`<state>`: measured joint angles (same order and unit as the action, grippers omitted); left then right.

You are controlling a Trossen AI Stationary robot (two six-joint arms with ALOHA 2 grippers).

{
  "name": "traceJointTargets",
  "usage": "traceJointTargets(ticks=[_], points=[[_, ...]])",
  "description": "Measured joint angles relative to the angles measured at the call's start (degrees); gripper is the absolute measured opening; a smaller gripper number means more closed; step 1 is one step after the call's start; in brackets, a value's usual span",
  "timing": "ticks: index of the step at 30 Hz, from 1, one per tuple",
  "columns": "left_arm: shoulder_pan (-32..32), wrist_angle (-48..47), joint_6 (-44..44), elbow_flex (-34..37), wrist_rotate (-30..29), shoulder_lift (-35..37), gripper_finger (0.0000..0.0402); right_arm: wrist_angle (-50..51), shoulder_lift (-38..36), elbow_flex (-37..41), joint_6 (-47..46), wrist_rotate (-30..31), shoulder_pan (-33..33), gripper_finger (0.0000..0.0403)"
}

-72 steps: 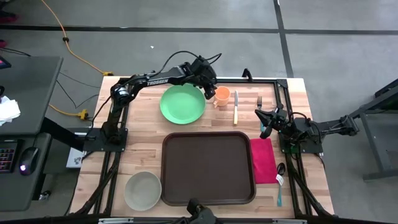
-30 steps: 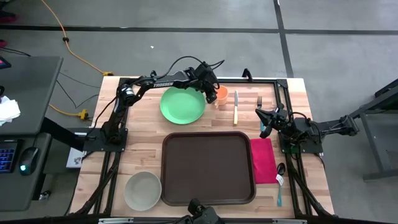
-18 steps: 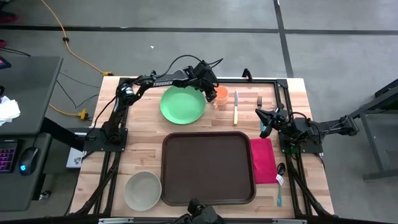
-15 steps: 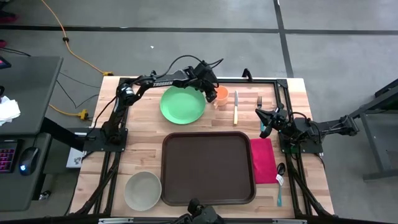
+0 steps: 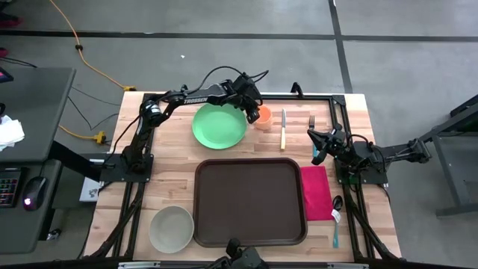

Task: Set up tray
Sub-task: Put the orange mug on the brown serving tray

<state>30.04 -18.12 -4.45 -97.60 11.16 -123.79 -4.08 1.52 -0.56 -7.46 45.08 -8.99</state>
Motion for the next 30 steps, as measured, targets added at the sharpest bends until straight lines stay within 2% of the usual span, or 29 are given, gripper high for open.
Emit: traceJointTargets(ticks=[7, 17, 21, 30], points=[[0.0, 0.2, -1.2, 0.0, 1.2, 0.0, 0.0025, 0.0, 0.0, 0.0, 0.0, 0.0, 0.0, 0.0000], [0.0, -0.2, 0.2, -1.6, 1.7, 0.0, 0.0020, 0.0, 0.0, 0.0, 0.0, 0.0, 0.0, 0.0000], [0.0, -3.2, 0.2, -6.6, 2.9, 0.0, 0.0014, 0.0, 0.0, 0.0, 0.0, 0.0, 0.0, 0.0000], [0.0, -24.3, 0.2, -23.8, 3.1, 0.0, 0.0012, 0.0, 0.0, 0.0, 0.0, 0.0, 0.0, 0.0000]])
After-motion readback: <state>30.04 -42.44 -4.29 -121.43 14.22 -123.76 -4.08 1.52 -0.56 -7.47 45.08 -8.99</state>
